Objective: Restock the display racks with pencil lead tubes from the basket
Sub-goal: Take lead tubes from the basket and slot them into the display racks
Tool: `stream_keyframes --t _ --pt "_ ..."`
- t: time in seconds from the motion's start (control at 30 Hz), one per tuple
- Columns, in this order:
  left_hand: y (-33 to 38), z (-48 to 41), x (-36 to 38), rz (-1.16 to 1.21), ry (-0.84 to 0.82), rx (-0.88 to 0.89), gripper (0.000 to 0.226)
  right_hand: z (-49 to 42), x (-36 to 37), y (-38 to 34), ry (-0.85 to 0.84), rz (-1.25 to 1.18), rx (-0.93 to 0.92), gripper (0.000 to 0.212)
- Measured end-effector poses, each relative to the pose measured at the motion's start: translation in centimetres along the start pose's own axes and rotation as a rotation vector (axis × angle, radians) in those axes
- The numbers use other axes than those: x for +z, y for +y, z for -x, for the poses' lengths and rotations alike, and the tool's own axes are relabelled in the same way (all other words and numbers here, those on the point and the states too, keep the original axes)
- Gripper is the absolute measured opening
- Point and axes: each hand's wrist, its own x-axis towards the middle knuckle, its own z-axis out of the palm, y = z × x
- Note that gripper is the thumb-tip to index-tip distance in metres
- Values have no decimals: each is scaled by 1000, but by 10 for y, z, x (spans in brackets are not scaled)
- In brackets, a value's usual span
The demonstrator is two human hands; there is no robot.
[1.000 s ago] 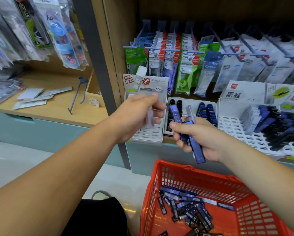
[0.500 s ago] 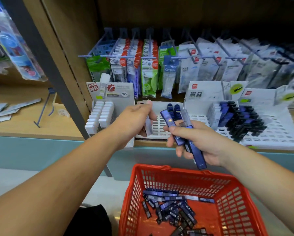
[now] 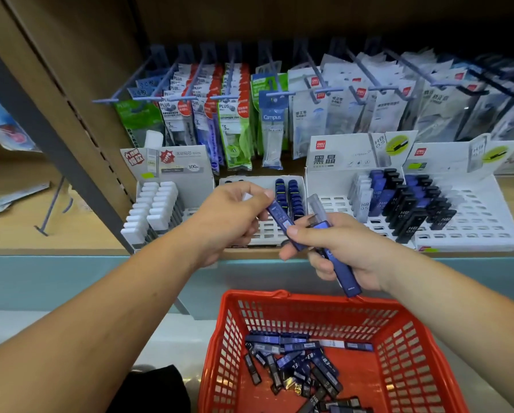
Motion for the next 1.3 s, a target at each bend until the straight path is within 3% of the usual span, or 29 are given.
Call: stream_keyframes --t 0.27,0.43,0.6,0.83,1.07,1.3 --pt "5 -5 28 -137 17 104 10 13 -31 5 228 34 14 24" --pt "6 -11 66 -249 75 311 6 32 -69 6 413 -45 -11 29" --pt "10 -29 101 -353 116 404 12 55 -99 8 399 -246 14 31" --pt "24 -65 146 -643 84 499 14 71 -124 15 414 -222 -3 39" --pt "23 -83 169 -859 69 559 11 69 -138 16 288 -445 -38 9" --pt "33 -85 167 -895 14 552 10 78 -138 20 216 -437 -60 12"
